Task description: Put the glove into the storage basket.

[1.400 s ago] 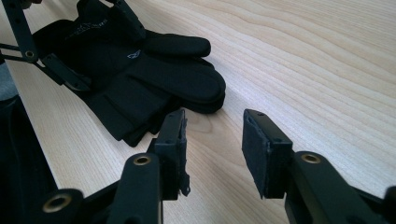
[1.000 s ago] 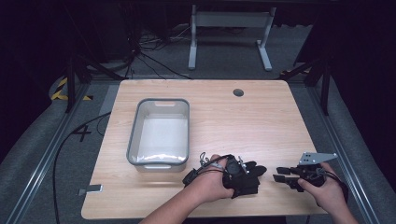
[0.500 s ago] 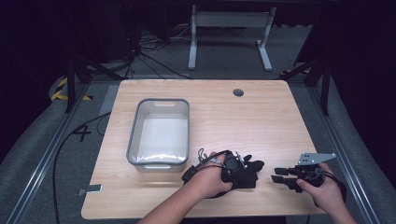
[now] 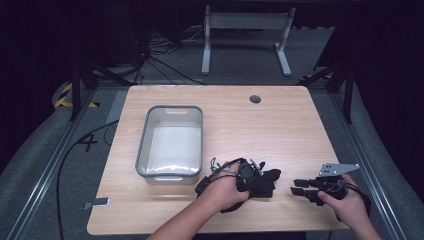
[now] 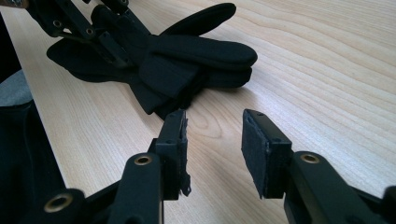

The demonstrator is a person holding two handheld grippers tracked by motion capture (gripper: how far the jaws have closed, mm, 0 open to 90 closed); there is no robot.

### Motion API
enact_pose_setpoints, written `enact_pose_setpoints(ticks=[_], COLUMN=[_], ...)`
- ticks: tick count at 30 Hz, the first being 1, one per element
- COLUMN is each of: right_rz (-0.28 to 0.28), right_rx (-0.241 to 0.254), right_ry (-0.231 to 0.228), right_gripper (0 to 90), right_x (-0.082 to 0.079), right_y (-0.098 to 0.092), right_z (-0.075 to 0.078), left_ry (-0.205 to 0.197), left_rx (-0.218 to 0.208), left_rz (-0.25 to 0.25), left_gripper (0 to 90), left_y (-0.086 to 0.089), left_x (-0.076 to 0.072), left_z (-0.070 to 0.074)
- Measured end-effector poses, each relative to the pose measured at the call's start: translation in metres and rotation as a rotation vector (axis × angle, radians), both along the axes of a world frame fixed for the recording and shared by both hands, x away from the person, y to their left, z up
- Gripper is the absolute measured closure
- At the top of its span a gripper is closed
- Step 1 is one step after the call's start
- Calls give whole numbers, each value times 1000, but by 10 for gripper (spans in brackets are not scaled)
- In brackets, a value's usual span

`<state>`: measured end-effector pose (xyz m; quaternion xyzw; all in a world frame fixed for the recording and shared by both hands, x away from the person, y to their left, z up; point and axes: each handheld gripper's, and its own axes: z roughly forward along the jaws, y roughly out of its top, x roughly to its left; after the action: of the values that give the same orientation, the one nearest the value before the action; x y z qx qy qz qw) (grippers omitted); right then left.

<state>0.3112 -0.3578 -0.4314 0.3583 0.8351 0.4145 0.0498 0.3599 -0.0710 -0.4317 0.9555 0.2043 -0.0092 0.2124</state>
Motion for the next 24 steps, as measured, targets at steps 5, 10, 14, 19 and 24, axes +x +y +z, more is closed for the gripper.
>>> enact_pose_setpoints(ticks=[5, 10, 14, 19, 24], right_rz=[-9, -18, -33, -39, -48], right_rx=[-3, -11, -14, -3, -3], right_ry=[-4, -3, 1, 9, 15], right_gripper=[618, 623, 626, 614, 615], right_x=[1, 1, 3, 4, 6], right_y=[-2, -3, -3, -4, -6], right_z=[0, -3, -4, -6, -7], left_ry=[25, 57, 77, 129, 109], left_rx=[-12, -33, -53, -83, -98], left_rz=[17, 30, 39, 56, 70], left_gripper=[654, 652, 650, 649, 648], left_y=[2, 3, 4, 8, 14], left_x=[2, 2, 0, 1, 5], left_z=[2, 8, 19, 37, 57])
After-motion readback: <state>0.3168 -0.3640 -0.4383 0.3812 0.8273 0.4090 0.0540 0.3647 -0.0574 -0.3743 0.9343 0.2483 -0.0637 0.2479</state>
